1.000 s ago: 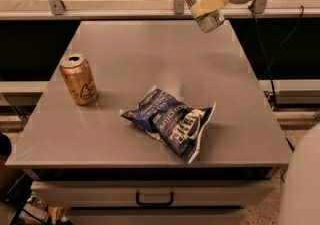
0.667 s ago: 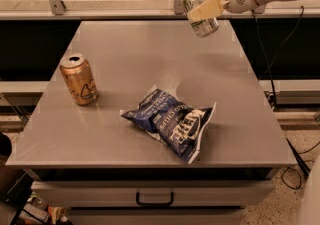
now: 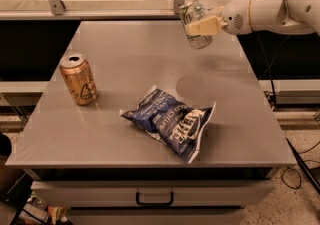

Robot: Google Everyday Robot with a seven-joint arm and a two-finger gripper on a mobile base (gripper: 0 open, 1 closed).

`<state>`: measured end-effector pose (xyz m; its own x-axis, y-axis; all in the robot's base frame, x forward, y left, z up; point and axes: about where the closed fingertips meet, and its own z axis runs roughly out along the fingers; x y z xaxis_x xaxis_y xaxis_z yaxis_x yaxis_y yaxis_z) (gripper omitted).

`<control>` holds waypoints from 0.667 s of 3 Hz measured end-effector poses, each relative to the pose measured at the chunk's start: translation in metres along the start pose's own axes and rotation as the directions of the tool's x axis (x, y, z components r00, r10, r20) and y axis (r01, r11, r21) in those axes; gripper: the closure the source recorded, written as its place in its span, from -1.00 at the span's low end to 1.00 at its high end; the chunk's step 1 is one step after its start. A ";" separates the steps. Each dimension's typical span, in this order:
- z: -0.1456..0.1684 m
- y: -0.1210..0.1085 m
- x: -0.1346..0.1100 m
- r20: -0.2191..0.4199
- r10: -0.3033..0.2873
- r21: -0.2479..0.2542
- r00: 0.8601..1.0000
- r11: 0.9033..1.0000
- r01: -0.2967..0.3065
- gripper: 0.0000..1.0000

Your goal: Place 7up can upright

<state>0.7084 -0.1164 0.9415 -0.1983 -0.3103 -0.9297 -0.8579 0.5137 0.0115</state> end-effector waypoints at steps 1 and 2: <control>0.010 0.001 0.016 0.075 -0.016 -0.013 0.997 1.000 0.017 1.00; 0.023 -0.004 0.028 0.138 -0.019 -0.025 0.990 0.999 0.023 1.00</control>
Offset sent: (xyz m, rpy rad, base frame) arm 0.0174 0.0031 -0.0519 0.1771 -0.1190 0.0339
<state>0.7172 -0.1091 0.9073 -0.1149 -0.2068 -0.9716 -0.8737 0.4865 -0.0002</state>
